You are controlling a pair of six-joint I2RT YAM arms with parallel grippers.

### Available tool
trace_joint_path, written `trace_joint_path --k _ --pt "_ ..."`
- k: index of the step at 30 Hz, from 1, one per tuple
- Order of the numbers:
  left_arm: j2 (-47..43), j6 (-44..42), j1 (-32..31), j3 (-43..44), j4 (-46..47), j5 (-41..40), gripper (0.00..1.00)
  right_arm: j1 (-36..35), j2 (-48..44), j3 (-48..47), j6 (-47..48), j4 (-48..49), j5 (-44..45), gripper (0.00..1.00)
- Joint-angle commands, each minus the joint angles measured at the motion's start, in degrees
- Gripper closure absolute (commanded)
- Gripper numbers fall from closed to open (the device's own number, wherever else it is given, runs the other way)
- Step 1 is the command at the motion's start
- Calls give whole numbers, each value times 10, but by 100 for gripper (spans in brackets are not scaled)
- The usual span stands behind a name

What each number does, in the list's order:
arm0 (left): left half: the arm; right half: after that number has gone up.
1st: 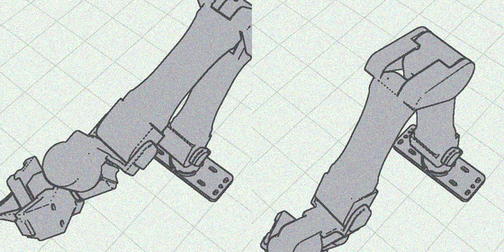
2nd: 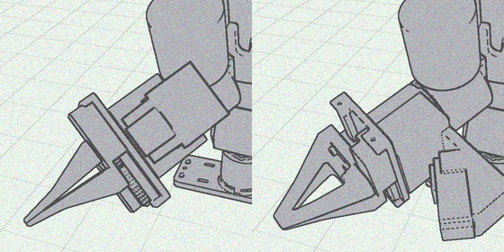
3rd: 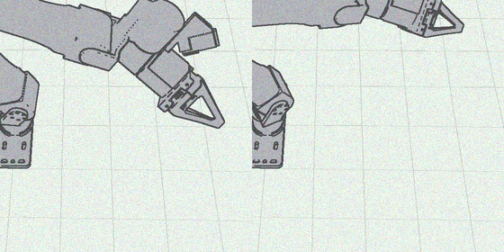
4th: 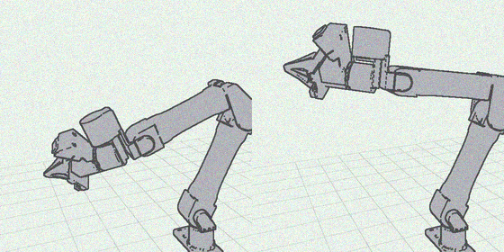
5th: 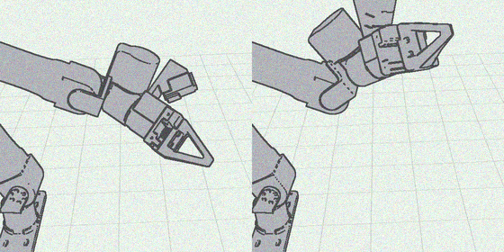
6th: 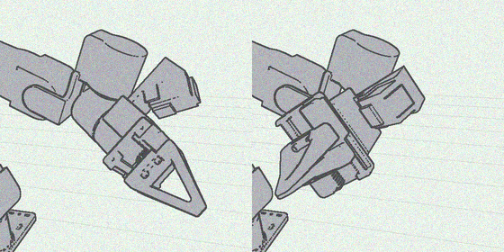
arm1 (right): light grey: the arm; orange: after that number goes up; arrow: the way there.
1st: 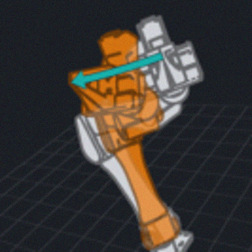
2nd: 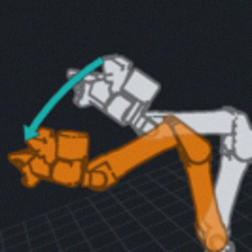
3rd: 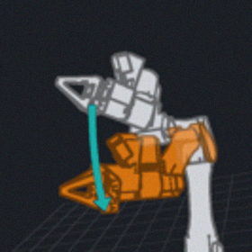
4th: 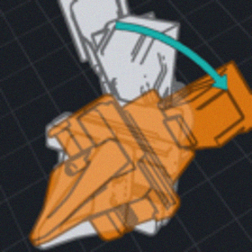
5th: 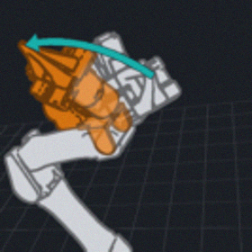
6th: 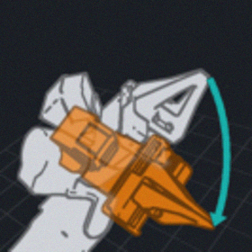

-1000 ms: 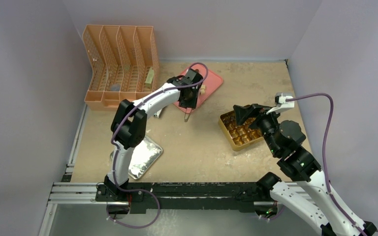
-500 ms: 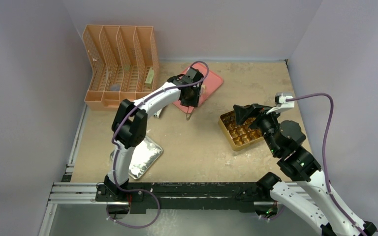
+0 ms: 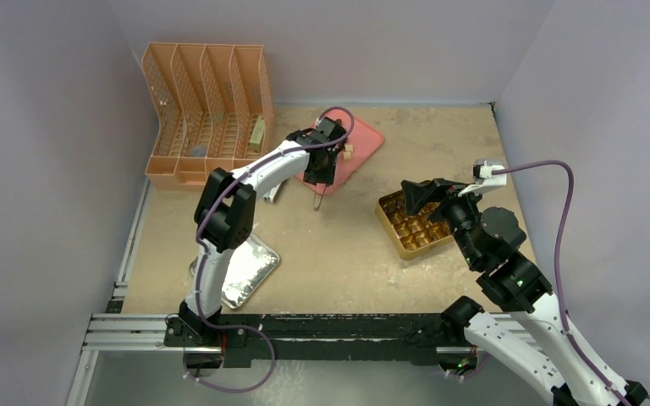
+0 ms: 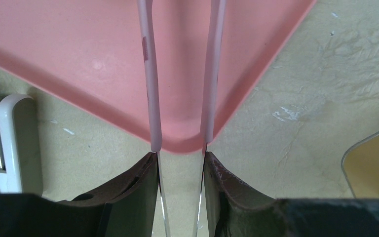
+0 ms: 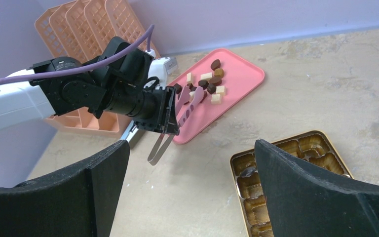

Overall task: Pack the chocolate
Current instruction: Adjust the clamp.

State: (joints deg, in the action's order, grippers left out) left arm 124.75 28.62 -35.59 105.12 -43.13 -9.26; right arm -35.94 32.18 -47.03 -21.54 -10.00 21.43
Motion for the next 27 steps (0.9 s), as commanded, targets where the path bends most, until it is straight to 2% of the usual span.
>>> trace_joint_path --k 1,7,19,27 --pt "-42 12 4 10 -3 -26 64 2 -5 -5 7 28 5 2" --pt "-64 4 4 2 15 30 63 2 -3 -4 3 32 2 2" --pt "-52 -8 5 13 -1 18 61 2 -4 -6 6 31 3 2" --pt "-78 -42 4 -3 13 35 62 2 12 -1 -7 43 -16 2"
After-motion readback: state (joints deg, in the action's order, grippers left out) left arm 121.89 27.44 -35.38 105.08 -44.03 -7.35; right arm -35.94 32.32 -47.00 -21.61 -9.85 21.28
